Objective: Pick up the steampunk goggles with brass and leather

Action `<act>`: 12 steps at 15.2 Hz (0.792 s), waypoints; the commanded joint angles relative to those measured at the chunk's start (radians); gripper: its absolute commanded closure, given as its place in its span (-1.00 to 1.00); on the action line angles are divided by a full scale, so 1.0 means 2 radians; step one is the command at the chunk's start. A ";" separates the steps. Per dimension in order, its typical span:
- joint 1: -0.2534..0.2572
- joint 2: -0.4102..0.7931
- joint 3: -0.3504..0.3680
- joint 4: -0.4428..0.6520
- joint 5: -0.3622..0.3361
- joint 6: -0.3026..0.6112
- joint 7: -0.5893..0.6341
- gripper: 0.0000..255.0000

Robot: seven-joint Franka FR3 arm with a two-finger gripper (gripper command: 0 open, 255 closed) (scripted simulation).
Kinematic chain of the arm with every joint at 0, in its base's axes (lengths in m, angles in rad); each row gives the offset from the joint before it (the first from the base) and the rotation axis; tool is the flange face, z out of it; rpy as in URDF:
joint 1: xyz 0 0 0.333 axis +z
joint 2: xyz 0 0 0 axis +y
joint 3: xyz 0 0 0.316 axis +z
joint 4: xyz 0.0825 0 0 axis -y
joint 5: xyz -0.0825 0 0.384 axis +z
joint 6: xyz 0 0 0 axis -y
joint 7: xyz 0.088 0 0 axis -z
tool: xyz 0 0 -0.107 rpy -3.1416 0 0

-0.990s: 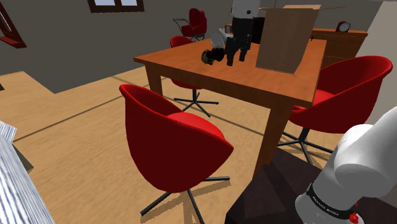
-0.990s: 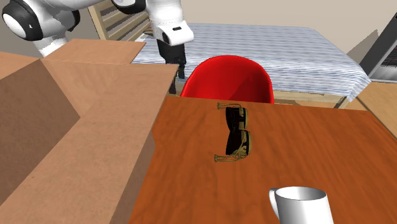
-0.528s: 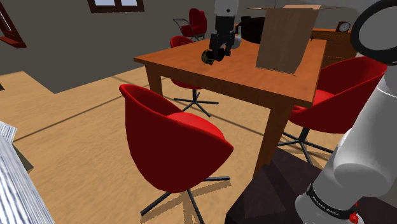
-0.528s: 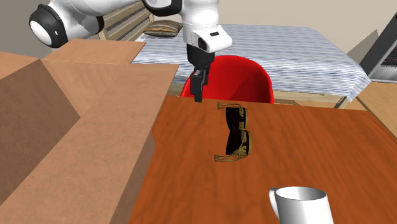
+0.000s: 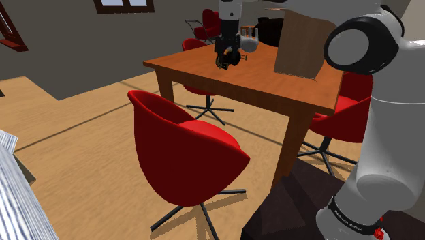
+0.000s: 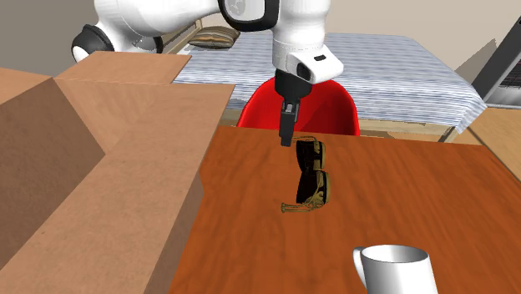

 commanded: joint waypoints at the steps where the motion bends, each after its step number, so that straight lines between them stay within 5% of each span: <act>1: 0.001 -0.006 0.000 -0.022 -0.001 0.017 0.001 -1.00; 6: 0.003 -0.017 0.001 -0.064 -0.002 0.047 0.001 -1.00; 7: 0.003 -0.017 0.001 -0.063 -0.002 0.046 0.001 1.00; 12: 0.003 -0.017 0.001 -0.063 -0.002 0.046 0.001 1.00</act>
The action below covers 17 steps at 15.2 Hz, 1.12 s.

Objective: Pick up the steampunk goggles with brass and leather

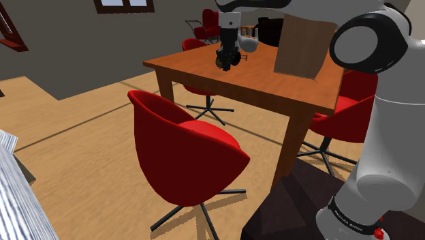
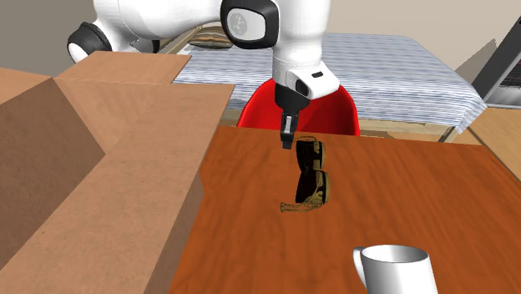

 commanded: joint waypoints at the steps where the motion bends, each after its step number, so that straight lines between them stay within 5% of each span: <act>1: 0.000 0.000 0.000 0.000 0.000 0.000 0.000 1.00; 7: -0.001 0.010 0.000 0.034 0.001 -0.024 0.000 1.00; 17: -0.009 0.067 -0.001 0.193 0.007 -0.126 -0.001 1.00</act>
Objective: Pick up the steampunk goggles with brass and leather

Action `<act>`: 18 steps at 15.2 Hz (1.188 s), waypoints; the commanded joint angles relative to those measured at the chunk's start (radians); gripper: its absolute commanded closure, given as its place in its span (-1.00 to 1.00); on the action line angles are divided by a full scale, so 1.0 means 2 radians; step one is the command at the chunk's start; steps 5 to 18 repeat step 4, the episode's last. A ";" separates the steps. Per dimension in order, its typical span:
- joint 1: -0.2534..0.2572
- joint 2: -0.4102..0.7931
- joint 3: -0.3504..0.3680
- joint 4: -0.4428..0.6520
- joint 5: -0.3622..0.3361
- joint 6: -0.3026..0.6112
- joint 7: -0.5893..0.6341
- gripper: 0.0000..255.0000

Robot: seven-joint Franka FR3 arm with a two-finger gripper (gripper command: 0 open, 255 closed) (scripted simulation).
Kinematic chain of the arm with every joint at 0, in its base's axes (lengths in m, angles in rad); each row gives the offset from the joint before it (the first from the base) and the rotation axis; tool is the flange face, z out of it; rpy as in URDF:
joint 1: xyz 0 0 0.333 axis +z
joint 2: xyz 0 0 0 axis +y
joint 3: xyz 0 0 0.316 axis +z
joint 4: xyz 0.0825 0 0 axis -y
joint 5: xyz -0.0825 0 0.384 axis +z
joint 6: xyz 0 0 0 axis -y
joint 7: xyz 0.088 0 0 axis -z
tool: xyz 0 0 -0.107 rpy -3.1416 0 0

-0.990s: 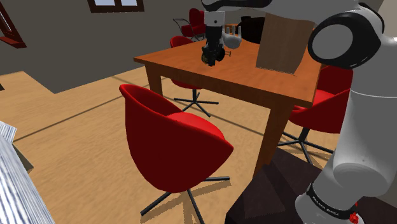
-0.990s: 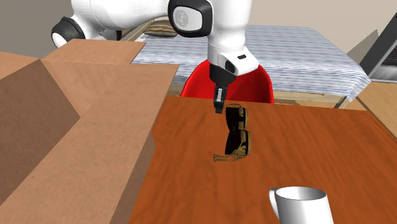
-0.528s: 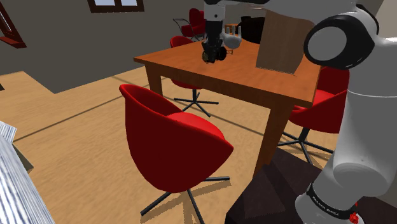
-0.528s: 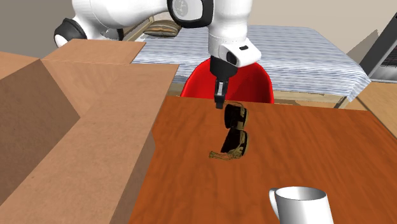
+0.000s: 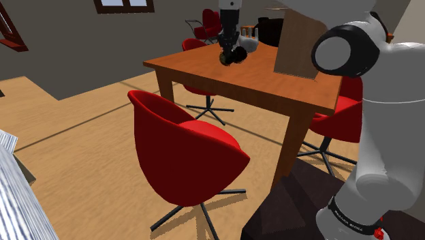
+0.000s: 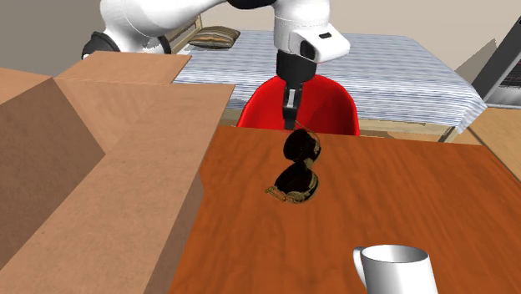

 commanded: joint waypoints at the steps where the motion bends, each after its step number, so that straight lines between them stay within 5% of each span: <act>1: -0.002 0.019 0.000 0.046 0.002 -0.027 0.001 1.00; 3: -0.004 0.033 0.000 0.078 0.004 -0.045 0.001 1.00; 18: -0.004 0.033 0.000 0.078 0.004 -0.045 0.001 1.00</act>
